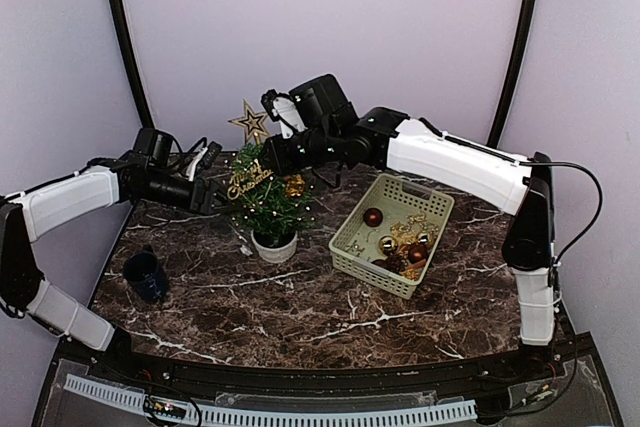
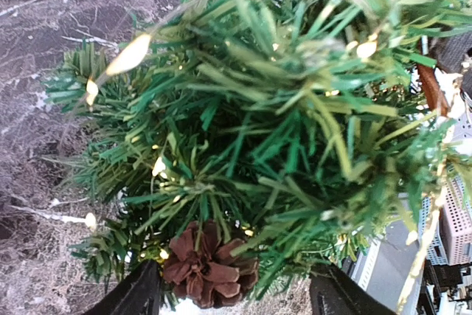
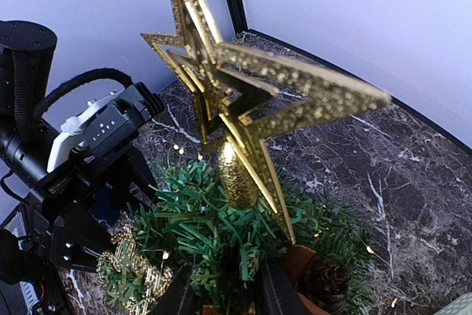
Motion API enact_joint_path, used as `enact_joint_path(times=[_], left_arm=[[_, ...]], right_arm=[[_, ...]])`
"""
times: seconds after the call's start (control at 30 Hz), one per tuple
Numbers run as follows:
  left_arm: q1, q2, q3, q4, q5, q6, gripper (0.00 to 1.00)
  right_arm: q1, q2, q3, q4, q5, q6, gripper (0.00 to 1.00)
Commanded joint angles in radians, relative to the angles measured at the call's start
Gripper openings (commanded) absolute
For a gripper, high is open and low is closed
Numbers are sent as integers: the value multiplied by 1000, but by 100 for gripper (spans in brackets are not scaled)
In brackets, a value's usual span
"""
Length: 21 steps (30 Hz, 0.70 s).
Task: Decorate the small christmas tree
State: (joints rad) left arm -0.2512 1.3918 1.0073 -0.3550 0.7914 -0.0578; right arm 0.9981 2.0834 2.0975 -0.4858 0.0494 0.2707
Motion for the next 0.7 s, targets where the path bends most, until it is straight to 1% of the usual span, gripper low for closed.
enact_joint_path(times=[0.0,0.2,0.33,0.43,0.67], left_arm=[[0,-46,3,-39,-31,23,73],[0,-74,-13,-41,-66,20,74],[0,-84,-18,-48,-91,18,71],[0,-95,-19,-53,-95,18,69],[0,-150,-32,-56,-99,12,70]], right_arm=[[5,-37,-12,36,9,11,28],[5,-46,-26,46,7,14,28],[5,-48,-30,51,3,16,28],[5,-48,-30,52,2,16,28],[5,-63,-28,49,12,16,29]])
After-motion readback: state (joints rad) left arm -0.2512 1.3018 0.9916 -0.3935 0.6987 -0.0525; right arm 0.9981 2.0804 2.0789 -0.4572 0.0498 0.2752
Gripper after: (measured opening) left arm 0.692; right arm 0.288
